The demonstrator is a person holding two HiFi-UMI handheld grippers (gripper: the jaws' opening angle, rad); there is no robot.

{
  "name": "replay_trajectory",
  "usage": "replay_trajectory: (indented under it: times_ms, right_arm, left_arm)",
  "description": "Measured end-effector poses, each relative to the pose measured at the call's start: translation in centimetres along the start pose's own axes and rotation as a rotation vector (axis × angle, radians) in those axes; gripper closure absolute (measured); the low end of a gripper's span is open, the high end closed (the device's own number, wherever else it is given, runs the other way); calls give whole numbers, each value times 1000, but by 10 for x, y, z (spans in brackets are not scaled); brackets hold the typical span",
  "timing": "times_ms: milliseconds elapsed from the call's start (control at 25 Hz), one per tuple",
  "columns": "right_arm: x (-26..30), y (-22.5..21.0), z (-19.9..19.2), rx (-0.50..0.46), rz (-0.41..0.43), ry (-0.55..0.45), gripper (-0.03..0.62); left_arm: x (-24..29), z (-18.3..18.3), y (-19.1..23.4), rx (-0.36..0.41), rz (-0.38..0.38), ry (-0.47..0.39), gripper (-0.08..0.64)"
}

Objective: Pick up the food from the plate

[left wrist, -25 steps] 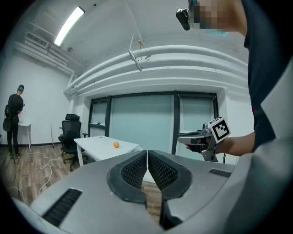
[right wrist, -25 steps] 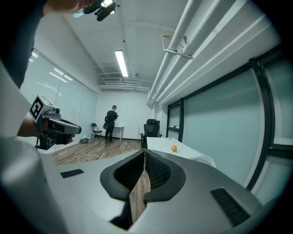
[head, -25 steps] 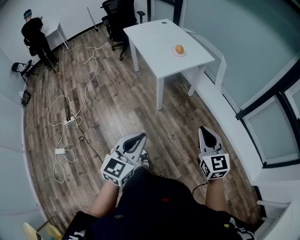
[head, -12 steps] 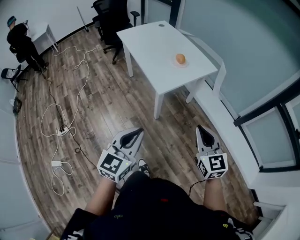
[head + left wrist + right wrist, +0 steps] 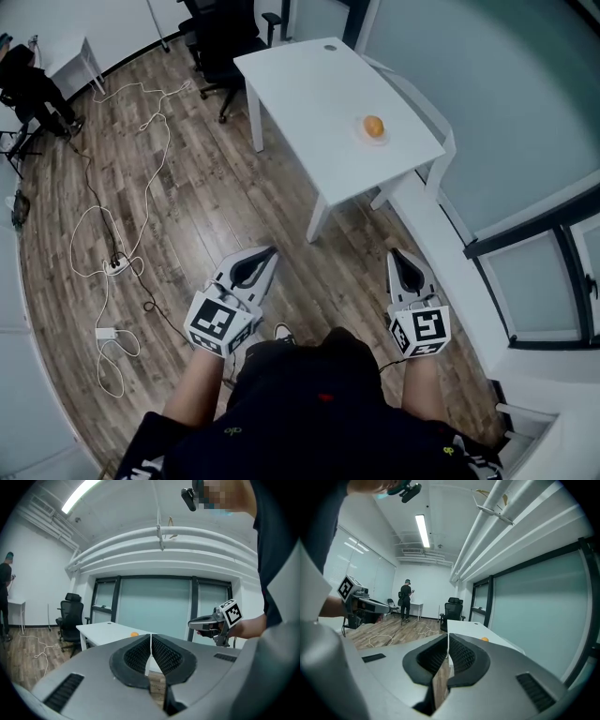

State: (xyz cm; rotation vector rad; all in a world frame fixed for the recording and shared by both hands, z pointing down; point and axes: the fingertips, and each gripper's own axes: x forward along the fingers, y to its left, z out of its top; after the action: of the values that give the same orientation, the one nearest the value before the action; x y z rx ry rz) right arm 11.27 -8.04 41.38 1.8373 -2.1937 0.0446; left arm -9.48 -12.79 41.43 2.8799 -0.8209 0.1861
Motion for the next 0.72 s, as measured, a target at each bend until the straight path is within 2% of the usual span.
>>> replay_trajectory:
  times_ms: [200,400,560,720]
  right_arm:
    - [36,-5,3,-16,23,12,565]
    - [85,-21,8,1,47,15,565]
    - [140,-39,12,-13,90,-5,565]
    - [187,-76,18,-5,124,-21,565]
  left_arm:
    - [22,-7,26,-30,-2,2,534]
    - [46,-6,46,-13,-7,8,534]
    - [76,-4,82,-21,48,22,534]
    - [121,9,105,-23,87,31,534]
